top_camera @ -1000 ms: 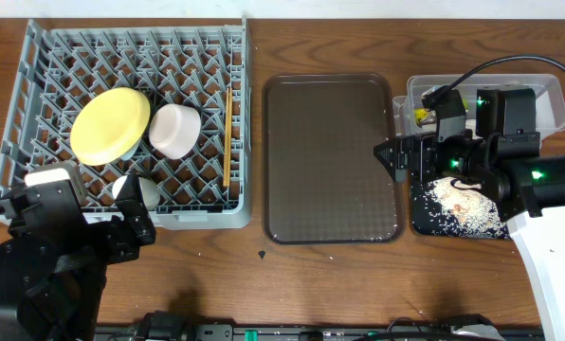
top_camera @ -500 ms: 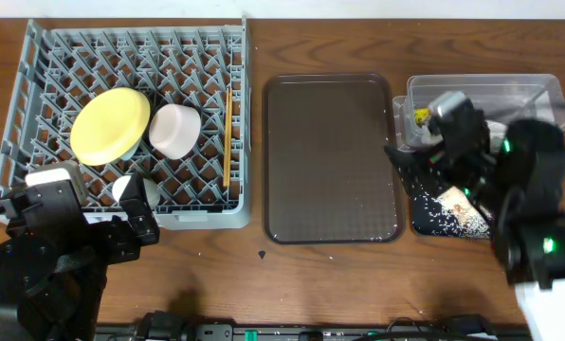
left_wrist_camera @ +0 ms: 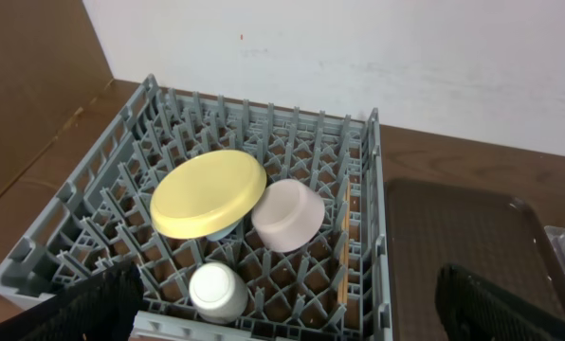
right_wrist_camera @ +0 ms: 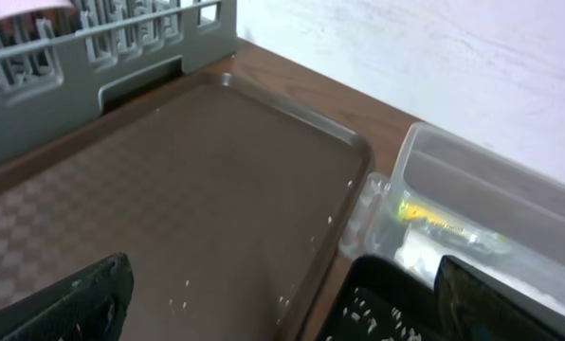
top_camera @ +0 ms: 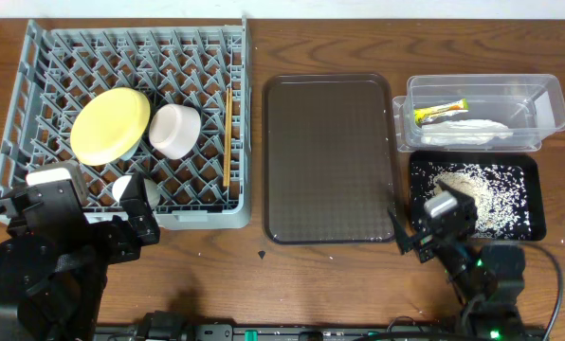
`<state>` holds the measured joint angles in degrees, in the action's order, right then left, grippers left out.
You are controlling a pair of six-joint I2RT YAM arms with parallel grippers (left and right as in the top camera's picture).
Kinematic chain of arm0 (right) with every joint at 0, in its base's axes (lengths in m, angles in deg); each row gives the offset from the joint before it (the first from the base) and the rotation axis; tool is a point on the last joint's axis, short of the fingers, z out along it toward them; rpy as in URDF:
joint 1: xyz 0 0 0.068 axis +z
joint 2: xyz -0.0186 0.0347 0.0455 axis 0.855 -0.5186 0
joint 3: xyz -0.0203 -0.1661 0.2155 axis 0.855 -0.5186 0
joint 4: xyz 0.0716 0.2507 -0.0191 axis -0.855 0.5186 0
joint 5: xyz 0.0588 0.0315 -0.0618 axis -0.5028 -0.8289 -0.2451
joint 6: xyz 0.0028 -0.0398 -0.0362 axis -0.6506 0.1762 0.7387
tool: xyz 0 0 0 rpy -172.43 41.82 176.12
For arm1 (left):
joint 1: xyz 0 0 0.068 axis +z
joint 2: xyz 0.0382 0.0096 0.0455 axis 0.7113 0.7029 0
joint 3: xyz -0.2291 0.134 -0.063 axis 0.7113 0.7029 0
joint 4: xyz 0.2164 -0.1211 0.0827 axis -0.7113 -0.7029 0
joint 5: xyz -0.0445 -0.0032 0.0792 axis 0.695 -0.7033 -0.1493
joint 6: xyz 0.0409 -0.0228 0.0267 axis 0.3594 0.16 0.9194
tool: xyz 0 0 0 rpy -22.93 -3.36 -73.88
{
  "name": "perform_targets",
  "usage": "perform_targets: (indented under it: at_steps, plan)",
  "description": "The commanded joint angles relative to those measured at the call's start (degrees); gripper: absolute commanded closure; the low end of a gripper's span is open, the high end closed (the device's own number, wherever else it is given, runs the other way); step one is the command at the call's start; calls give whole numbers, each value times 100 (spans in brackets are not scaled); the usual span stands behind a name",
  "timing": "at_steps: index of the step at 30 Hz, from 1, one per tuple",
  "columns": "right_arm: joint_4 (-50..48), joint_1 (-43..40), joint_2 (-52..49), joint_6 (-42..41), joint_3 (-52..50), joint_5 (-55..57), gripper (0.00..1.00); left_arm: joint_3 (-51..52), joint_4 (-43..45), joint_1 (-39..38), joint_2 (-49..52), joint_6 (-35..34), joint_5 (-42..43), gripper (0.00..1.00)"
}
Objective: Sort waste into correct bins and load items into the dishwasher
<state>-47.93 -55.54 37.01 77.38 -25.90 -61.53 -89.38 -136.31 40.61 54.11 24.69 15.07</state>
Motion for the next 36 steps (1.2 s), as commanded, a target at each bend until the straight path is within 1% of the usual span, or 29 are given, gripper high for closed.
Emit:
perform_targets:
  at_steps: [1,3,7,9,11,36]
  plan:
    - [-28,-48,758,7,-516,17,1,9,-15,-11,11,-15,9,2]
    - [-48,-48,1180,4,-772,20,1,9,-15,-11,11,-15,9,2]
    - [-162,-52,1770,-254,-807,251,1,9,-15,-11,11,-15,9,2]
    - [-337,-37,1733,-278,-848,332,1,9,-15,-11,11,-15,9,2]
    - [-734,-39,1742,-334,-1049,337,1,9,-15,-11,11,-15,9,2]
    - [-717,-33,1738,-334,-1040,315,1,9,-15,-11,11,-15,9,2]
